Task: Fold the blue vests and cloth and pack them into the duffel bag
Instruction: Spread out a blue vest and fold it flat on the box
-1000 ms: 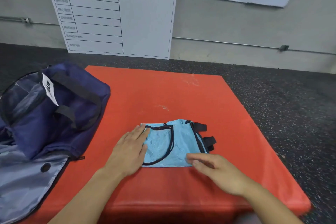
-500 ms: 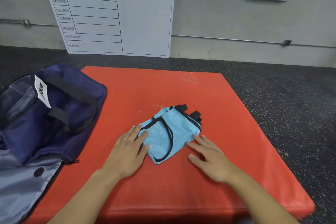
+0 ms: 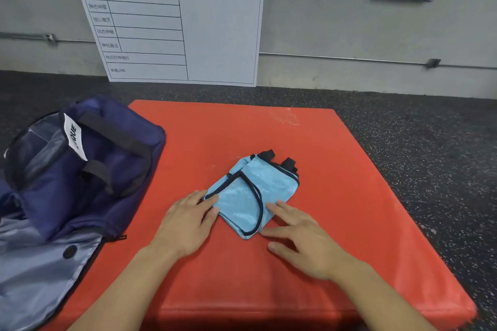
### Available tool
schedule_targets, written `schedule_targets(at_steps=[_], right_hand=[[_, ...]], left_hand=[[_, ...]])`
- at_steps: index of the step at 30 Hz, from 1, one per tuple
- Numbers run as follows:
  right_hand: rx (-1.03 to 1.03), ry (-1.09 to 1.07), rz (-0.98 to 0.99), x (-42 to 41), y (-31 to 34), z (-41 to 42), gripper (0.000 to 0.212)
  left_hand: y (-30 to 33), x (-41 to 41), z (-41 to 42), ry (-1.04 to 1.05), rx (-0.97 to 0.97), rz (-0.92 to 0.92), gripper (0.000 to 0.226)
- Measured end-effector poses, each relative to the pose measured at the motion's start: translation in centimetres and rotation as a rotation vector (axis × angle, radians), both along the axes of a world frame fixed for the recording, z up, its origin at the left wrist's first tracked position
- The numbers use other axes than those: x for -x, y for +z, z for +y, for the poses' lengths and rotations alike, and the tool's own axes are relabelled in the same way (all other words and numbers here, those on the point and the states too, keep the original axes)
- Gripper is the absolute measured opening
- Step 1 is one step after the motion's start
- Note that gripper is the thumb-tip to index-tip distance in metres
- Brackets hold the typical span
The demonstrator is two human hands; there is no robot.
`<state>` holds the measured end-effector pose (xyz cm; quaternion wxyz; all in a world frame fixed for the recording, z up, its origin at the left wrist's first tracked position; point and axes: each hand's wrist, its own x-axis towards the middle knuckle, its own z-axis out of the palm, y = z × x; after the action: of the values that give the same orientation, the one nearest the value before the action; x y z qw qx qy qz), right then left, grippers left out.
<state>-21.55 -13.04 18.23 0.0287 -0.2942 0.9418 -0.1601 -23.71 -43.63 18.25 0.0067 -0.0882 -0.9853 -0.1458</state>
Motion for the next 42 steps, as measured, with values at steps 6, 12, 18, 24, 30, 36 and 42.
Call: schedule_targets(at_steps=[6, 12, 18, 24, 30, 36, 42], right_hand=[[0.038, 0.102, 0.029, -1.7, 0.4, -0.9, 0.04], [-0.06, 0.07, 0.034, -2.1, -0.3, -1.6, 0.052], [0.229, -0.003, 0.021, -1.8, -0.1, -1.9, 0.043], [0.621, -0.209, -0.115, -1.4, 1.2, -0.6, 0.023], [0.717, -0.311, -0.188, -0.8, 1.1, -0.1, 0.03], [0.808, -0.334, -0.216, 0.3, 1.3, 0.2, 0.028], [0.746, -0.27, -0.24, 2.6, 0.8, 0.0, 0.03]], left_hand=[[0.6, -1.5, -0.6, -0.044, 0.004, 0.02, 0.092], [0.6, -3.5, -1.3, -0.083, 0.058, 0.024, 0.092], [0.8, -4.9, -2.2, -0.089, 0.036, 0.006, 0.082], [1.4, -6.0, -1.7, -0.217, -0.206, 0.189, 0.05], [2.5, -4.9, 0.0, -0.348, -0.431, 0.103, 0.022], [1.5, -1.9, 0.4, -0.363, -0.508, -0.051, 0.032], [2.4, -0.8, 0.9, -0.299, -0.687, -0.135, 0.035]])
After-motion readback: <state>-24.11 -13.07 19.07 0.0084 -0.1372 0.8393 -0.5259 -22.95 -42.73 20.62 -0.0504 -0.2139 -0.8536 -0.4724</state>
